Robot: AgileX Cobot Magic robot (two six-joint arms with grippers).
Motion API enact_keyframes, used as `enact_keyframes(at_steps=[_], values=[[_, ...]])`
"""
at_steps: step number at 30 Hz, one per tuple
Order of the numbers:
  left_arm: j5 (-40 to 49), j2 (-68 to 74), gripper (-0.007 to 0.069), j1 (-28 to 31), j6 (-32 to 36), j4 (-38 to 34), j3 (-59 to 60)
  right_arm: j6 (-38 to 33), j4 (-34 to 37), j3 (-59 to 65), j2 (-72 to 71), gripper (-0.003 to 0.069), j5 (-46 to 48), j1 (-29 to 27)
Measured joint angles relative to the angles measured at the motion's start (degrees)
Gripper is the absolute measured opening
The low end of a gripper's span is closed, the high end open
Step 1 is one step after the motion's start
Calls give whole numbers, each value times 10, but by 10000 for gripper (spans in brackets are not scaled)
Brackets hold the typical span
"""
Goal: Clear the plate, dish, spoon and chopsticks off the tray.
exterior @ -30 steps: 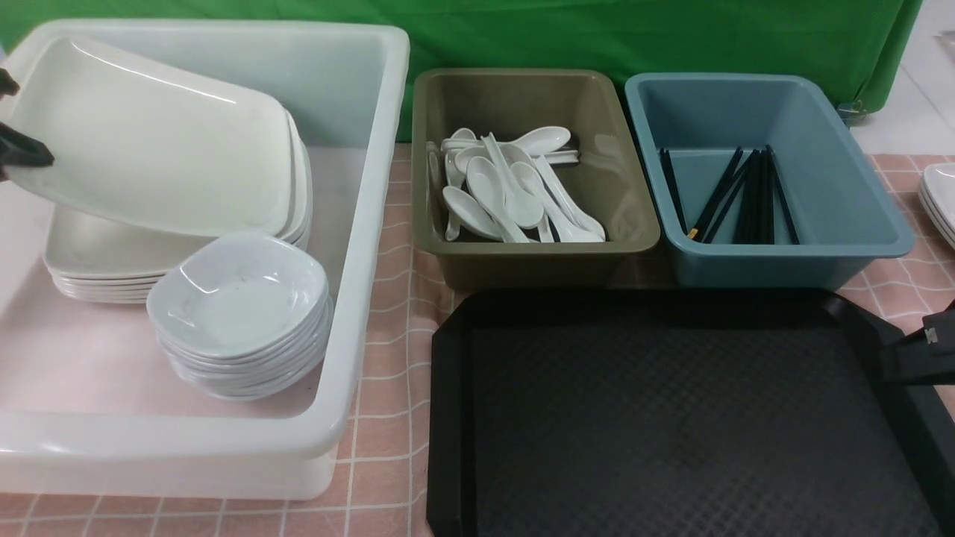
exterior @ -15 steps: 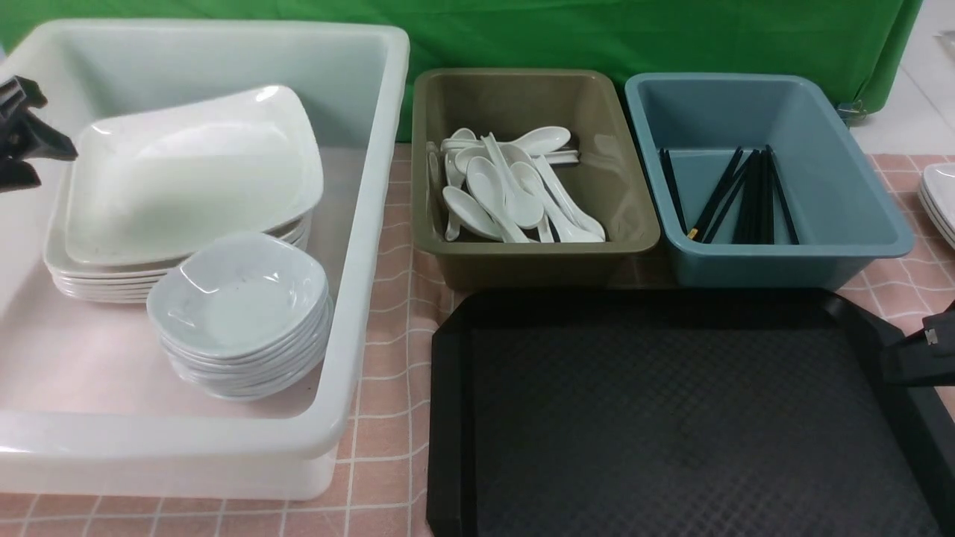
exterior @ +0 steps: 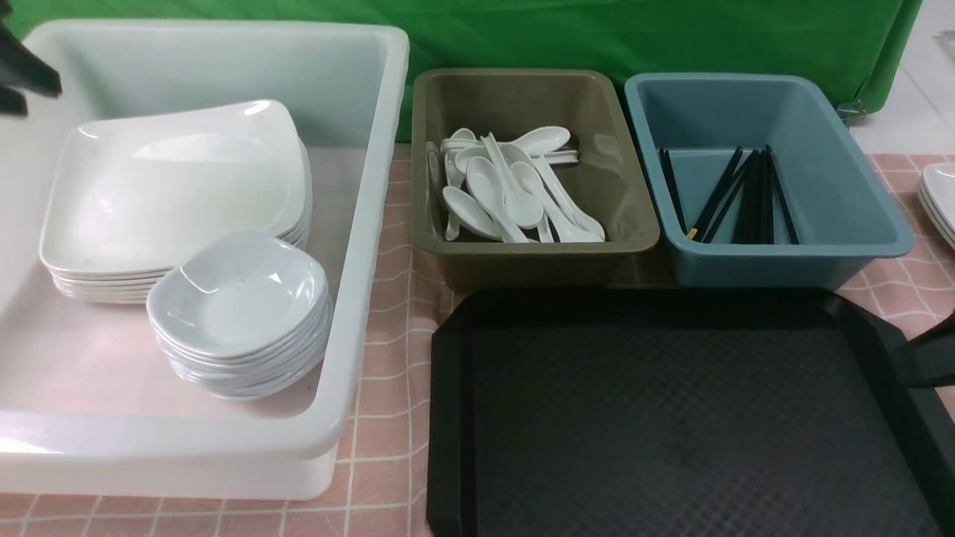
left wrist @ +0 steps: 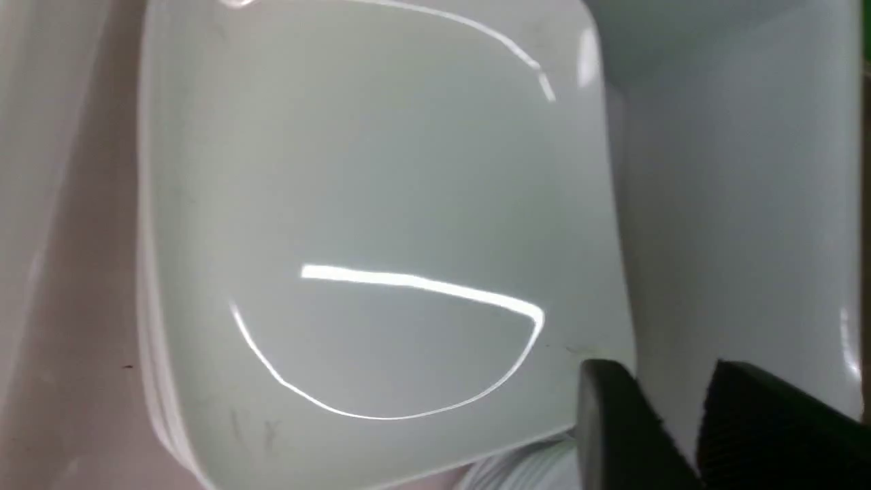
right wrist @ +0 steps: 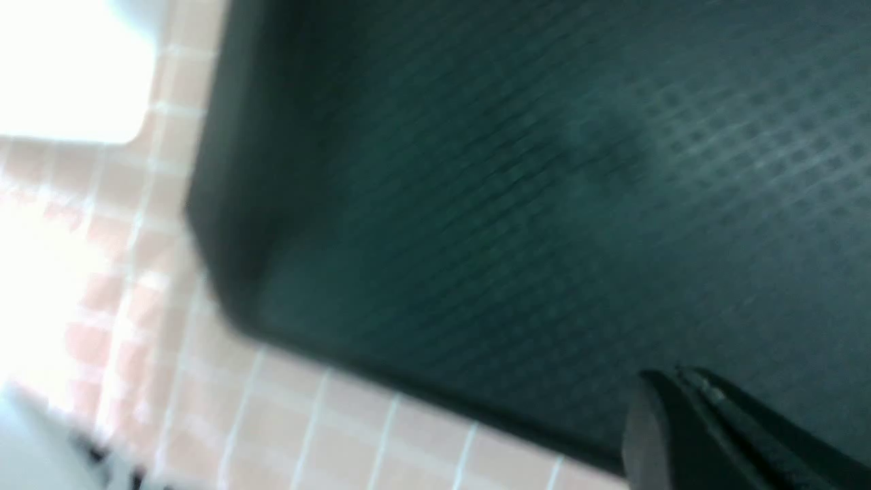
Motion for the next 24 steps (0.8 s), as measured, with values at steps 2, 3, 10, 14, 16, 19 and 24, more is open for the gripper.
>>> enact_keyframes(at_steps=[2,3,10,14,16,19,24], values=[[7,-18,45,-16,5,2,-4,12,1,-17,-11,30,2,0],[8,-27,22,-27,10,6,-4,16,2,-19,-25,30,2,0],[15,-61,-4,-101,20,55,-4,32,-64,23,-157,30,1,0],[16,-63,-3,-137,20,62,-4,5,-79,113,-333,30,-119,0],[16,-63,-2,-147,20,63,-4,-36,-36,181,-413,30,-233,0],[17,-63,-3,-151,22,58,-4,-119,63,285,-494,30,-398,0],[17,-63,-3,-151,22,55,-4,-151,128,376,-526,30,-528,0]])
